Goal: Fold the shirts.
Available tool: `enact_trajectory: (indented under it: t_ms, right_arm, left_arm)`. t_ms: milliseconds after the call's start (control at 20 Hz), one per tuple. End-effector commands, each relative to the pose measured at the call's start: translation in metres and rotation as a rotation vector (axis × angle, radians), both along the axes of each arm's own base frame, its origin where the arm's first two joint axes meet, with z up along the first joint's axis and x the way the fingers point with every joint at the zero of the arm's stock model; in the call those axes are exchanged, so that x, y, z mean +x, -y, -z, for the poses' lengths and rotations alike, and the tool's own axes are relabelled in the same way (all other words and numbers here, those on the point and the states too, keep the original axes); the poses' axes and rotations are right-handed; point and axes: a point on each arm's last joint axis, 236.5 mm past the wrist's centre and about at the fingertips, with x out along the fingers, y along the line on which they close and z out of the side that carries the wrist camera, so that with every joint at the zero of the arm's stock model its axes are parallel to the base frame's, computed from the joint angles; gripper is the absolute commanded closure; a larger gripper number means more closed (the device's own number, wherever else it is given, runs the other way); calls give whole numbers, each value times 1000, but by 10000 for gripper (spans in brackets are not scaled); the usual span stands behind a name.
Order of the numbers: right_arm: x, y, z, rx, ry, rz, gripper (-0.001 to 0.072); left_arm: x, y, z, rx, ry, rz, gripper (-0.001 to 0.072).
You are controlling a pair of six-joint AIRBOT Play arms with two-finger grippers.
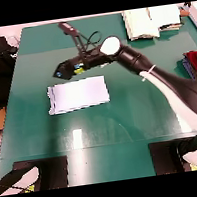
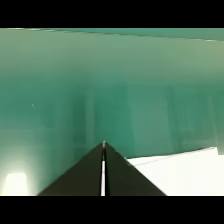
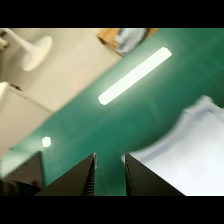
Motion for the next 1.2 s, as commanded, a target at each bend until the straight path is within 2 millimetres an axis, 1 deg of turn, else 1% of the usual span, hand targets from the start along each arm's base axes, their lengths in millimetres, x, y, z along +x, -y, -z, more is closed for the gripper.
enact_trajectory:
  t_ms: [0, 100, 150, 200, 250, 300, 350, 450, 550, 650, 800, 850, 900, 950, 1000, 1050, 1100, 1150]
  right_arm:
    - [28, 87, 48, -197, -61, 130, 493]
    - [35, 151, 89, -296, -179, 253, 492]
    - [36, 182, 110, -322, -246, 316, 455]
    - [36, 206, 130, -331, -311, 366, 258]
    - [34, 223, 147, -328, -377, 402, 134]
    - [30, 232, 162, -313, -446, 428, 134]
    - [28, 237, 176, -283, -521, 452, 137]
    - [25, 232, 199, -250, -628, 462, 139]
    - [22, 213, 215, -225, -695, 441, 139]
    - [19, 187, 228, -232, -719, 392, 139]
    - [17, 138, 235, -227, -717, 310, 141]
    - [17, 123, 237, -227, -709, 284, 201]
    - [18, 109, 239, -229, -687, 266, 319]
    - [23, 98, 238, -223, -658, 262, 389]
    - [30, 90, 233, -212, -621, 265, 513]
    - [40, 86, 226, -197, -587, 277, 645]
    - [47, 83, 216, -182, -549, 270, 696]
    - [55, 83, 205, -170, -512, 257, 696]
  left_arm:
    - [-7, 27, 1, 20, 4, 75, 683]
    - [-10, 48, 2, 20, 3, 124, 683]
    - [-12, 57, 1, 20, 7, 143, 683]
    - [-13, 65, 0, 19, 12, 162, 683]
    - [-14, 72, -1, 18, 16, 176, 683]
    - [-16, 78, -1, 20, 19, 192, 683]
    - [-17, 83, -1, 25, 21, 208, 683]
    - [-18, 88, -1, 17, 21, 223, 683]
    - [-17, 89, 4, 15, 4, 228, 683]
    - [-17, 92, 8, 6, -12, 234, 683]
    - [-16, 93, 13, 2, -24, 237, 683]
    - [-16, 94, 12, -6, -22, 240, 683]
    - [-17, 97, 11, -18, -22, 244, 683]
    - [-18, 99, 10, -28, -24, 249, 683]
    - [-19, 103, 9, -47, -24, 257, 683]
    - [-20, 107, 7, -66, -24, 268, 683]
    - [-21, 110, 6, -77, -23, 276, 683]
    - [-22, 111, 5, -87, -23, 279, 683]
